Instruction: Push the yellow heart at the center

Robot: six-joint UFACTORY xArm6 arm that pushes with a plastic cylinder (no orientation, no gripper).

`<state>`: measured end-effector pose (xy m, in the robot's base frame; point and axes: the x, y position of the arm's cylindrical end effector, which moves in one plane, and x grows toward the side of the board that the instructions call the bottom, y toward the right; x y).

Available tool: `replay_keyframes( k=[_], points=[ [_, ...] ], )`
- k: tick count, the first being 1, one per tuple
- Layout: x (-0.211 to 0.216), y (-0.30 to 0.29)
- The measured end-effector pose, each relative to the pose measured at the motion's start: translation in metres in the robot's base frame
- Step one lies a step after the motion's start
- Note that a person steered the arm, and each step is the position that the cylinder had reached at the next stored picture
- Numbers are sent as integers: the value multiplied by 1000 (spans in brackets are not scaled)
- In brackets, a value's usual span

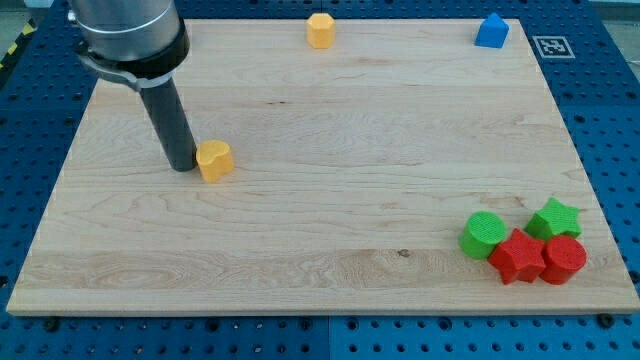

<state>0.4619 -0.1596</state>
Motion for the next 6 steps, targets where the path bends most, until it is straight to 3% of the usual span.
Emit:
replay_keyframes(
  k=[3, 6],
  points=[
    [2, 16],
    [-4, 93]
  ],
)
